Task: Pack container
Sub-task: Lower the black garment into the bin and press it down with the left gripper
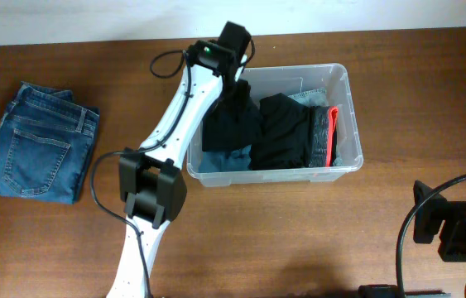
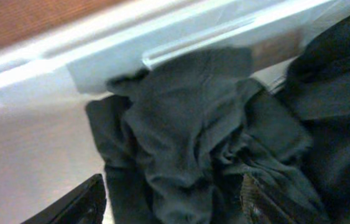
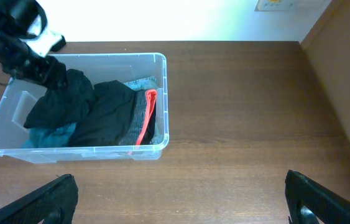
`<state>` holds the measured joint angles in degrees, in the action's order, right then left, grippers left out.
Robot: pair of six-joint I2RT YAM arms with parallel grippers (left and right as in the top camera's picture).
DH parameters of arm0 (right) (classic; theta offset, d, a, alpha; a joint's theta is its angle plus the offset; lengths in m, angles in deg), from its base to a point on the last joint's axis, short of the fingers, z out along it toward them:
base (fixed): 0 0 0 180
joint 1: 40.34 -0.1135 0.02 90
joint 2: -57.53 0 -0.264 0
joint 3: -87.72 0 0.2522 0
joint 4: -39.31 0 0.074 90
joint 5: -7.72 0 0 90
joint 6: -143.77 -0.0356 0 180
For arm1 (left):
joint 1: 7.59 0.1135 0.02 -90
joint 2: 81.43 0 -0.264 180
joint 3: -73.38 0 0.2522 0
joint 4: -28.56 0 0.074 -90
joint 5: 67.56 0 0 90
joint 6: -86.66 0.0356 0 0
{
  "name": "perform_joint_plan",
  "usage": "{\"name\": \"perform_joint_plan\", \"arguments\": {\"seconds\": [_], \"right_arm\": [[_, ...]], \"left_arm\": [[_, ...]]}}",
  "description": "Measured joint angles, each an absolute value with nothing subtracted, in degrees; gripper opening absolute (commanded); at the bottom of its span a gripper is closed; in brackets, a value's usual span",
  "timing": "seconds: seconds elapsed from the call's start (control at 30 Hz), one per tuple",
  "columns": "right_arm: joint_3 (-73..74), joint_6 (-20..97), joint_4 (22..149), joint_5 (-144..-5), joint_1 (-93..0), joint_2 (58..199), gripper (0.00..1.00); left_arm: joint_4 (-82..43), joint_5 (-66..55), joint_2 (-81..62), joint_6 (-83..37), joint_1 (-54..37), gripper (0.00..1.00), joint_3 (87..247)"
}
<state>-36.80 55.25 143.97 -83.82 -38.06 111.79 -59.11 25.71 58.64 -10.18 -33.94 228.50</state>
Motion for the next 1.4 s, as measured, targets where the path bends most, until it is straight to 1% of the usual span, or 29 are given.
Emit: {"name": "perform_joint_plan", "arguments": {"seconds": [0.03, 0.1, 0.13, 0.17, 0.2, 0.23, 0.27, 0.53, 0.8, 1.07, 1.4], "right_arm": [[-36.8, 55.3, 144.0, -83.8, -38.1, 111.8, 0.98], [-36.8, 55.2, 144.0, -83.8, -38.1, 111.8, 0.99], [-36.8, 55.2, 144.0, -83.8, -38.1, 111.8, 0.98], [-36.8, 55.3, 144.0, -83.8, -38.1, 111.8, 0.98], [-36.8, 55.3, 144.0, -83.8, -38.1, 111.8, 0.99], [-36.8, 55.3, 144.0, -83.8, -38.1, 111.8, 0.99], [-36.8, 55.2, 144.0, -83.8, -38.1, 111.8, 0.98], [-36.8, 55.3, 144.0, -83.8, -38.1, 111.8, 0.98], [-36.8, 55.3, 144.0, -83.8, -38.1, 111.8, 0.98], [-36.8, 55.3, 144.0, -83.8, -38.1, 111.8, 0.98], [-36.8, 55.3, 144.0, -83.8, -38.1, 111.8, 0.99]], "left_arm": [[-59.4, 25.7, 58.3, -10.2, -33.9, 0.65, 229.2], [-59.7, 25.7, 57.7, -10.4, -33.9, 0.48, 230.1], [-59.8, 25.7, 57.5, -10.4, -33.9, 0.33, 230.3], [-59.8, 25.8, 57.3, -10.2, -33.9, 0.2, 230.3], [-59.9, 25.8, 57.2, -10.2, -33.9, 0.1, 230.3], [-59.9, 25.8, 57.2, -10.2, -33.9, 0.03, 230.3], [-59.9, 25.8, 57.2, -10.0, -33.9, 0.01, 230.3], [-60.0, 25.8, 57.9, -10.0, -33.9, 0.01, 230.3], [-59.9, 25.9, 65.4, -10.2, -33.9, 0.01, 230.3], [-60.2, 25.8, 65.8, -10.2, -33.9, 0.01, 231.4], [-65.0, 25.6, 65.6, -10.2, -33.9, 0.02, 237.4]]}}
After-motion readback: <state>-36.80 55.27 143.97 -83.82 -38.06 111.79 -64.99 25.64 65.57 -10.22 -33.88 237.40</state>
